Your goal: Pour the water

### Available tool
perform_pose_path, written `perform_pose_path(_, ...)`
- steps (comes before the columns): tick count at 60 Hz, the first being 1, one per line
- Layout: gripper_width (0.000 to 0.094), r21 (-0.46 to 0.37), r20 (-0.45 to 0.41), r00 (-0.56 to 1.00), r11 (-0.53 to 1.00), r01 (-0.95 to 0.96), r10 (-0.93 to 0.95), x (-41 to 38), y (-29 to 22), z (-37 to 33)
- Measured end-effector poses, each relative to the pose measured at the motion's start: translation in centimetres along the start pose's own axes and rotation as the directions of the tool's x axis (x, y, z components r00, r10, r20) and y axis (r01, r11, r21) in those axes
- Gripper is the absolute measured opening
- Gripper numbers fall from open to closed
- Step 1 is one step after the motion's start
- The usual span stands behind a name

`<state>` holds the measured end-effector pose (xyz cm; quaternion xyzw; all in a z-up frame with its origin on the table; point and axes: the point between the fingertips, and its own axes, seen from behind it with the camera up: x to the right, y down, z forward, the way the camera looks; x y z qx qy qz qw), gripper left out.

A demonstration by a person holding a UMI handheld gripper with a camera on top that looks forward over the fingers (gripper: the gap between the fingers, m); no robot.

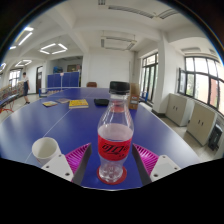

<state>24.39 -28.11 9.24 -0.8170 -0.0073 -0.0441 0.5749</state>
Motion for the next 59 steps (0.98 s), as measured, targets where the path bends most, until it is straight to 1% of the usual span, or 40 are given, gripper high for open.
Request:
perform_pose_path(2,0.0853,0.003,-0.017,1.000,1.000,-0.002,0.002,0.3,-0.6,-1.2)
perform_pose_path(6,0.0853,-0.024,-0.051,0.999,1.000,0.008,-0.010,0.7,-1.0,-4.0)
perform_pose_path(7,0.0851,-0.032,-0.055,0.998,0.999,0.010,-0.012,0.6,-1.5,-3.0)
perform_pose_path(8,0.0852,-0.038,-0.062,0.998,0.999,0.011,-0.013,0.6,-1.2,-5.0)
perform_pose_path(10,0.0853,-0.049,-0.069,0.998,0.999,0.010,-0.014,0.4,-1.4,-6.9)
perform_pose_path(17,0.0853,-0.077,-0.067,0.998,0.997,-0.022,0.017,-1.0,-2.1,-13.1)
perform_pose_path(18,0.0852,-0.078,-0.065,0.998,0.997,-0.024,0.019,-1.2,-2.1,-15.3)
perform_pose_path(19,0.0849,-0.081,-0.064,0.998,0.996,-0.026,0.020,-1.5,-2.2,-15.7)
perform_pose_path(23,0.0851,-0.095,-0.065,0.998,0.995,-0.022,0.016,-2.3,-2.2,-21.8)
perform_pose_path(30,0.0851,-0.148,-0.065,0.998,0.989,0.006,-0.016,-3.8,-1.3,-30.6)
perform_pose_path(31,0.0850,-0.150,-0.066,0.998,0.989,0.008,-0.018,-3.9,-1.3,-30.7)
perform_pose_path(39,0.0850,-0.151,-0.048,0.998,0.988,0.030,-0.038,-5.3,-0.9,-38.7)
perform_pose_path(45,0.0845,-0.137,-0.049,0.997,0.989,0.046,-0.053,-5.3,-1.0,-41.8)
perform_pose_path(49,0.0846,-0.137,-0.039,0.999,0.990,0.026,-0.032,-5.4,-0.8,-43.5)
perform_pose_path(55,0.0845,-0.129,-0.061,0.997,0.991,0.034,-0.042,-4.4,-0.9,-44.4)
perform_pose_path(59,0.0850,-0.120,-0.054,0.998,0.992,0.034,-0.041,-4.2,-1.1,-44.8)
